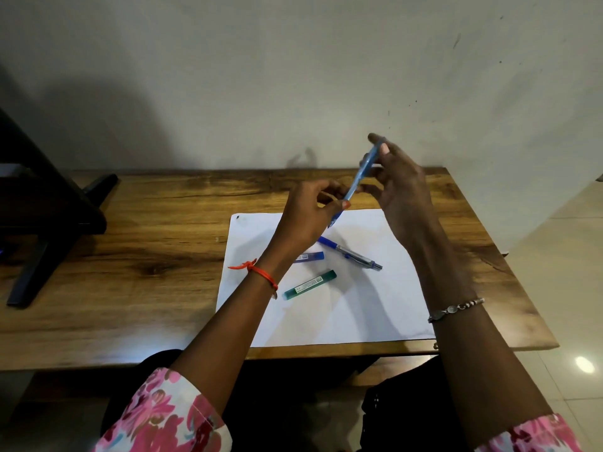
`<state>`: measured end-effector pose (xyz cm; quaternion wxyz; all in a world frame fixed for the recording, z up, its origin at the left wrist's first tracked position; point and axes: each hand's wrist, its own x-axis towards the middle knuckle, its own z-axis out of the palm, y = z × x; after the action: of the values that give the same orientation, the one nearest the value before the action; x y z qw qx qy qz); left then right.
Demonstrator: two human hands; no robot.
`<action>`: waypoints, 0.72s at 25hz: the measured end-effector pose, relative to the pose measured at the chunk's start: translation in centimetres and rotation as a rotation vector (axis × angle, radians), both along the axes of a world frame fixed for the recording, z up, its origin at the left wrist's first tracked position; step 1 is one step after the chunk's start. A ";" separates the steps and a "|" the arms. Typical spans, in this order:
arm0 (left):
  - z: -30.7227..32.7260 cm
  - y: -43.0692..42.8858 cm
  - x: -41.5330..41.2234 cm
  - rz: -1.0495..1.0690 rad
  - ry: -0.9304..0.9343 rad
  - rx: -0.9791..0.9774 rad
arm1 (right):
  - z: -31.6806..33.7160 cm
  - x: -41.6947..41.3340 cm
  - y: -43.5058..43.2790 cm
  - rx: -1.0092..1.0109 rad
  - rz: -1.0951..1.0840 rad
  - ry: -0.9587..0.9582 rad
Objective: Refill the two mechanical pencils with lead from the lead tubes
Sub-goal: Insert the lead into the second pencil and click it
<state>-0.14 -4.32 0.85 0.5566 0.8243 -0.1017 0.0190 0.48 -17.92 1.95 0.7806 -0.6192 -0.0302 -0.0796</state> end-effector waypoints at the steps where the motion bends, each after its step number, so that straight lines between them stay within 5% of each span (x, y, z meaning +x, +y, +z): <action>1: 0.0 -0.2 -0.1 -0.007 0.025 -0.014 | 0.0 0.0 0.5 0.008 0.030 0.079; 8: -0.4 0.3 -0.5 -0.083 0.438 -0.385 | 0.6 -0.2 -0.1 0.564 0.103 0.152; 18: -0.8 0.4 -1.0 -0.234 0.760 -0.445 | 1.4 -0.9 -1.3 0.641 0.019 0.128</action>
<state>-1.14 -3.93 0.00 0.7163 0.6161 0.0238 -0.3267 -0.43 -19.26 3.32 0.9369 -0.3452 0.0398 -0.0385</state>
